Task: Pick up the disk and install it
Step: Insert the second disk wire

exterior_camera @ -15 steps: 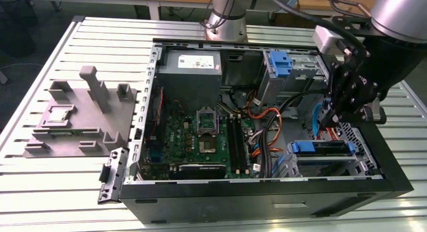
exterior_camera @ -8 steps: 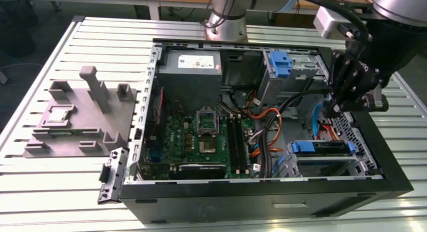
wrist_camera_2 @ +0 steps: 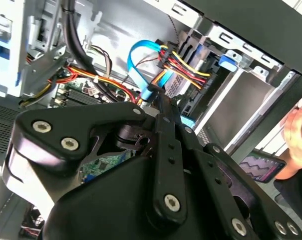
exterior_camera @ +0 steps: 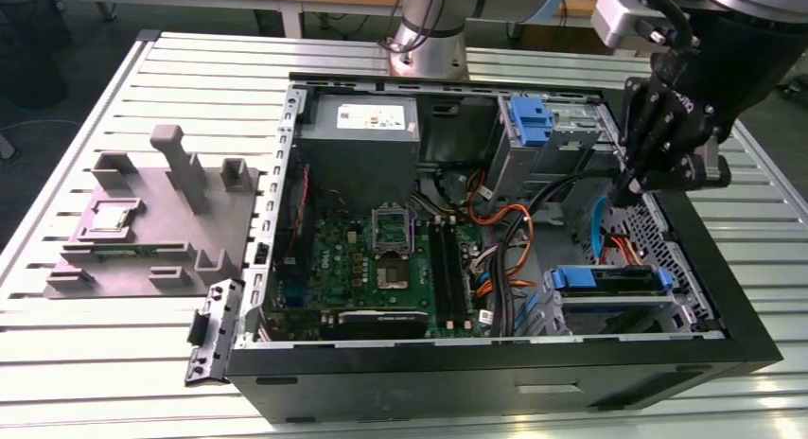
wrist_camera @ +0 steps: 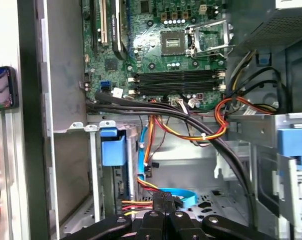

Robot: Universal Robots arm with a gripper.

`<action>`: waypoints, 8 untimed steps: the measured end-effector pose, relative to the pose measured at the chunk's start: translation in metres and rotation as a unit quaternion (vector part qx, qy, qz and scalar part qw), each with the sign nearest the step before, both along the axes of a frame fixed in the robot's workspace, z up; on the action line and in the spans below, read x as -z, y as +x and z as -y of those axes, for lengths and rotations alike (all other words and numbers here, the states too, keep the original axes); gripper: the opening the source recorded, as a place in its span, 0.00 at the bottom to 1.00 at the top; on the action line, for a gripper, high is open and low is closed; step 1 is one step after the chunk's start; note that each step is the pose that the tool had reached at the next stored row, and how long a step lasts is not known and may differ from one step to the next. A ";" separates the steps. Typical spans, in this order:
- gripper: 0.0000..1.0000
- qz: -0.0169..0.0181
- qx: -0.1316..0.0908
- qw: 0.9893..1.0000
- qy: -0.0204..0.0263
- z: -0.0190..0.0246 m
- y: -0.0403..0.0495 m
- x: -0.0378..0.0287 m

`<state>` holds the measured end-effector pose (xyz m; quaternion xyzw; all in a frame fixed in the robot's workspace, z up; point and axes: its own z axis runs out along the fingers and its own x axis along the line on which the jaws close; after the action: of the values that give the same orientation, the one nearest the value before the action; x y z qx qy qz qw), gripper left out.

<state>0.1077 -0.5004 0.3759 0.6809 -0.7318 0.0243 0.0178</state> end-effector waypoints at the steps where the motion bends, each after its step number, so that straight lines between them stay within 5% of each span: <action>1: 0.10 0.000 0.000 1.000 0.000 -0.0021 0.0000 -0.0005; 8: 0.10 0.000 0.000 1.000 -0.003 -0.0111 0.0000 -0.0043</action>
<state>0.1077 -0.4894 0.3802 0.6808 -0.7317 0.0261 0.0195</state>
